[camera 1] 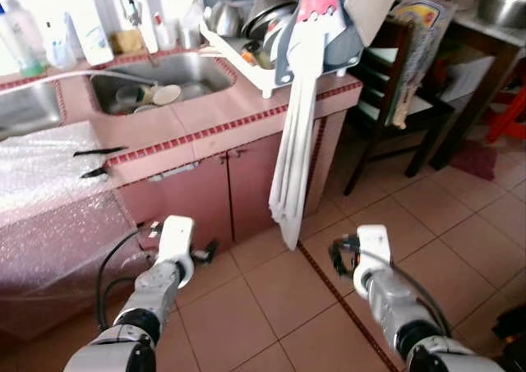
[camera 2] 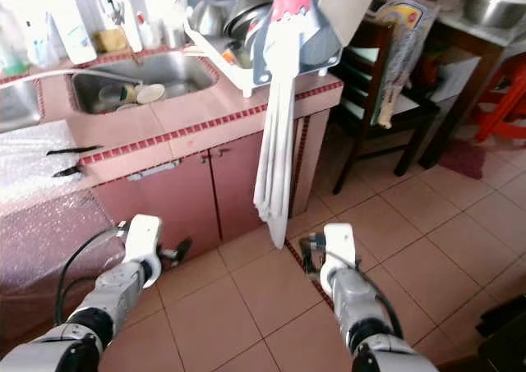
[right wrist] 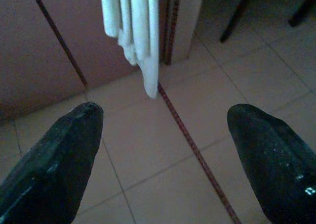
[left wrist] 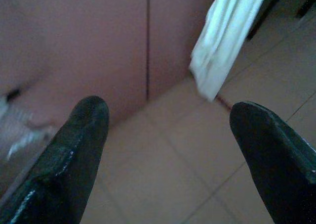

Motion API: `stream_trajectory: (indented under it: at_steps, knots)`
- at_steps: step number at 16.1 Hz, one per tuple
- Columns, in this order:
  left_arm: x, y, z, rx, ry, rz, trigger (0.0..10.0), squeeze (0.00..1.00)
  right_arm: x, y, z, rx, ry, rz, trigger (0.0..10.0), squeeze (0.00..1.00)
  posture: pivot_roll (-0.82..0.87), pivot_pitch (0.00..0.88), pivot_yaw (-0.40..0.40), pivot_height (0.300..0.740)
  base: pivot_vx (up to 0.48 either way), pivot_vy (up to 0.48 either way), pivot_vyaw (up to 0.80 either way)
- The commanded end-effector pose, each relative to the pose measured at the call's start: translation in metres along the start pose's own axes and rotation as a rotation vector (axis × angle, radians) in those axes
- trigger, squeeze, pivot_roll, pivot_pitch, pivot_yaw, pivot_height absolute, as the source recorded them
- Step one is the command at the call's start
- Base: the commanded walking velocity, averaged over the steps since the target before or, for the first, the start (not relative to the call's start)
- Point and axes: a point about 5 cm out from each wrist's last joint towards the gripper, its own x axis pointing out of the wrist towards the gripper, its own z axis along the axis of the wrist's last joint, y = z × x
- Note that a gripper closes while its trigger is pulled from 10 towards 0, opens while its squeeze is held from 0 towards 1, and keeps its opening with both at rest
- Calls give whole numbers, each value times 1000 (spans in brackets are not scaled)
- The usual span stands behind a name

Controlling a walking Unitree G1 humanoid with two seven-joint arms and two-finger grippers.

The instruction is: Kitchen organization

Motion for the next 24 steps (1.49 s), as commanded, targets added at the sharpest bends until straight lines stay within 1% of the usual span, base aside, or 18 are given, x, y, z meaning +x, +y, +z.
stream_trajectory:
  at_steps: [1,2,3,4,5,6,7,8,10,11,12,14,15,17,18,20,22,24]
  knots:
    - [1,1,13,10,-67,-1,10000,0,2,-7,20,0,-78,21,10000,0,-111,16,7,740,0,0,0]
    - [0,2,38,-4,-195,-63,10000,0,2,-14,41,10,-158,78,10000,0,-128,26,18,740,0,0,0]
    - [-9,11,57,7,-302,-67,10000,0,-5,-22,52,-33,-212,124,10000,0,-131,21,26,740,0,0,0]
    - [-18,16,62,25,-354,-74,10000,0,-15,-29,55,-46,-246,145,10000,0,-125,20,28,740,0,0,0]
    - [-37,19,53,69,-337,-74,10000,0,-36,-38,51,-66,-284,131,10000,0,-134,15,37,740,0,0,0]
    - [-48,20,42,27,-314,-42,10000,0,-46,-41,44,-67,-290,98,10000,0,-134,8,32,740,0,0,0]
    - [-61,18,29,19,-312,-12,10000,0,-58,-40,39,-6,-307,45,10000,0,-119,5,26,740,0,0,0]
    - [-73,15,21,3,-299,15,10000,0,-70,-31,38,17,-320,10,10000,0,-110,2,20,740,0,0,0]
    - [-90,7,16,4,-289,27,10000,0,-73,-11,43,48,-327,20,10000,0,-94,5,8,740,0,0,0]
    - [-91,7,15,5,-278,30,10000,0,-74,-3,45,-3,-331,41,10000,0,-89,0,6,740,0,0,0]
    - [-92,9,13,51,-285,36,10000,0,-74,6,49,-54,-350,68,10000,0,-89,0,12,740,0,0,0]
    - [-89,12,4,24,-247,48,10000,0,-74,9,48,-1,-362,87,10000,0,-89,0,43,740,0,0,0]
    - [-86,5,6,-84,-274,-52,10000,0,-70,14,45,26,-377,75,10000,0,-72,0,62,740,0,0,0]
    - [-78,10,16,-23,-271,-17,10000,0,-61,25,62,18,-418,97,10000,0,-86,0,68,740,0,0,0]
    - [-71,12,22,-4,-283,-5,10000,0,-66,18,63,6,-439,69,10000,0,-103,0,62,740,0,0,0]
    - [-69,8,29,-4,-295,-3,10000,0,-76,4,44,17,-406,22,10000,0,-106,0,57,740,0,0,0]
    - [-73,13,15,3,-253,77,10000,0,-79,0,57,-9,-452,-15,10000,0,-127,0,55,740,0,0,0]
    - [-71,2,14,24,-229,49,10000,0,-94,-11,72,-35,-506,-40,10000,0,-151,0,37,740,0,0,0]
